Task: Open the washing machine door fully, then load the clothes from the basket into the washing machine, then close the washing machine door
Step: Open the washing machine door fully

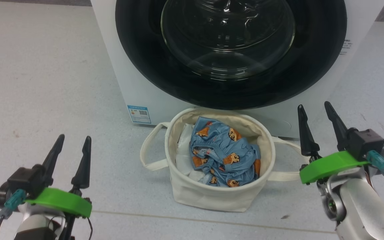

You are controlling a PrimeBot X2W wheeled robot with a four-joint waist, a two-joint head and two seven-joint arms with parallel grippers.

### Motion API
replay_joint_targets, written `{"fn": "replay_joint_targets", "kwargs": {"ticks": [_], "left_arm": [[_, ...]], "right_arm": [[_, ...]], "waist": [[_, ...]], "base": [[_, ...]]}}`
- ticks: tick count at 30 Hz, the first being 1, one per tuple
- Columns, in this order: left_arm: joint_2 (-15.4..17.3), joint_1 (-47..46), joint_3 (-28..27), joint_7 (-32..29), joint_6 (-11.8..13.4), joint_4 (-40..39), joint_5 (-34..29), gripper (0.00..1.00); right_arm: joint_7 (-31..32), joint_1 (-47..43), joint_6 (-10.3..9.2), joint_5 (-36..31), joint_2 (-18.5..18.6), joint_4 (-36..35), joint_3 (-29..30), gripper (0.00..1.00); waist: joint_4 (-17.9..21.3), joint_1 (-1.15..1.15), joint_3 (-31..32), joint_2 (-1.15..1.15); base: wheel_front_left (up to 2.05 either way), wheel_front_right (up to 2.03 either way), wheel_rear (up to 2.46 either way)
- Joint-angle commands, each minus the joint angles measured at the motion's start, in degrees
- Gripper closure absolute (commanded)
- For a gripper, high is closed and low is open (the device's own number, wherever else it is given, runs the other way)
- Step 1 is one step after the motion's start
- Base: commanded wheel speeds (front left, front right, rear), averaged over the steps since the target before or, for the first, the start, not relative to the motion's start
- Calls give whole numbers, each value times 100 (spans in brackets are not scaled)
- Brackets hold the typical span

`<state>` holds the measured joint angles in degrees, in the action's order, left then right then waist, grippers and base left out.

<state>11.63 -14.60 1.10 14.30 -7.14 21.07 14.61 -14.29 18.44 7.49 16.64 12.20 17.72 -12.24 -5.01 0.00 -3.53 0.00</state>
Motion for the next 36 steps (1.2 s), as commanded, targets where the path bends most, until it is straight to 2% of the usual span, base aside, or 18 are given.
{"fn": "replay_joint_targets", "kwargs": {"ticks": [1,13,26,36], "left_arm": [[159,-310,-235,70,-13,-166,-71,0],[103,-289,-244,70,-16,-74,-304,0],[106,-268,-110,70,-26,53,-393,0],[54,-267,-20,70,-33,37,-143,0]], "right_arm": [[-71,92,0,-49,-13,-209,-67,0],[-71,76,0,-53,33,-160,-131,0],[-71,58,0,14,68,-93,-247,0],[-71,71,0,56,68,-88,-247,0]], "waist": [[3,0,5,0],[24,0,74,0],[80,0,193,0],[126,0,143,0]], "base": [[0,0,0],[80,9,-89],[123,114,-236],[99,110,-209]]}}
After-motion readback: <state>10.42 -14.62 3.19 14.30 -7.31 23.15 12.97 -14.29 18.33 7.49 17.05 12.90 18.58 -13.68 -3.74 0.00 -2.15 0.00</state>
